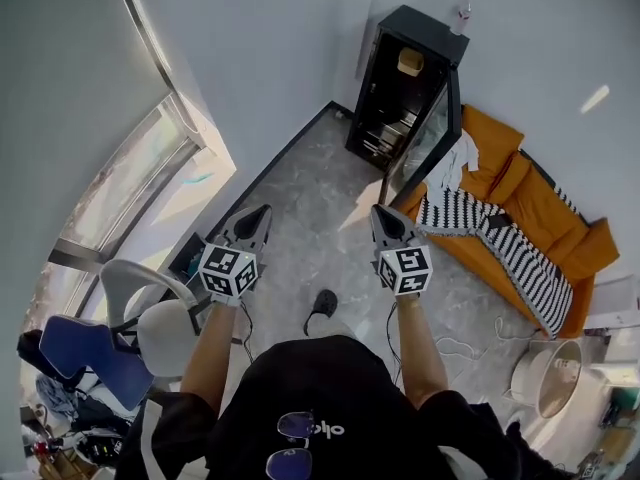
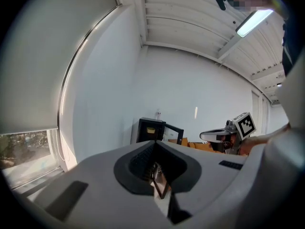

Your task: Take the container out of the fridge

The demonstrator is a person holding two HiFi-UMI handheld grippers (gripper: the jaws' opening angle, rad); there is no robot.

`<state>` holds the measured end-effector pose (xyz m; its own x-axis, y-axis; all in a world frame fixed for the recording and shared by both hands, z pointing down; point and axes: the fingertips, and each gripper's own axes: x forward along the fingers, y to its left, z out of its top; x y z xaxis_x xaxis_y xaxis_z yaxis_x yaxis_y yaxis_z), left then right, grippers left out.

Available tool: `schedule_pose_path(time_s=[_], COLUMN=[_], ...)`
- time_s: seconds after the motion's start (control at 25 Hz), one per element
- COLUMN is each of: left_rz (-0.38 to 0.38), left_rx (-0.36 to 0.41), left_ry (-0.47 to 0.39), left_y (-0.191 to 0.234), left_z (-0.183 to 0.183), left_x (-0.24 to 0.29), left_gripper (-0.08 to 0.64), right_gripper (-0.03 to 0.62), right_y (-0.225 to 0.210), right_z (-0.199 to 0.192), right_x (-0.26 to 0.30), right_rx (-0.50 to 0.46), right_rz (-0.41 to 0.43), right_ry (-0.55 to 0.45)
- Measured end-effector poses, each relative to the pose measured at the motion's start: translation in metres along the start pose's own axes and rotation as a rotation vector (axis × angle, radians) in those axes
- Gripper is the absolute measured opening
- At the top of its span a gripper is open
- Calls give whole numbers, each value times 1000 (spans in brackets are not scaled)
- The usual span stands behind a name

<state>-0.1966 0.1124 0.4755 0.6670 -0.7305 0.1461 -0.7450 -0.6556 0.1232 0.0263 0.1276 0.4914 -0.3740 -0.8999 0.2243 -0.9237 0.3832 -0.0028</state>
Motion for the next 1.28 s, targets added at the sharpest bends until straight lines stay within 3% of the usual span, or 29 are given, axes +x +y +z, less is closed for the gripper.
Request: schedule_pose_path(time_s=[0.32, 0.6, 0.88, 1.28], left_rz=[16, -1, -50, -152], left_rx=[22, 29, 32, 38], left_ry=[9, 28, 41, 48], left_y=[12, 11, 5, 29], left_z=[22, 30, 32, 42], left_x=[89, 145, 193, 290], left_gripper=[0, 0, 0, 0], right_gripper=[6, 6, 6, 6], right_y=[-81, -126, -160, -222], right_z=[16, 21, 16, 27], right_x=[57, 77, 89, 136], right_rx=[20, 53, 80, 103], right_rz=[16, 1, -31, -119], right_ry=[-16, -31, -21, -31])
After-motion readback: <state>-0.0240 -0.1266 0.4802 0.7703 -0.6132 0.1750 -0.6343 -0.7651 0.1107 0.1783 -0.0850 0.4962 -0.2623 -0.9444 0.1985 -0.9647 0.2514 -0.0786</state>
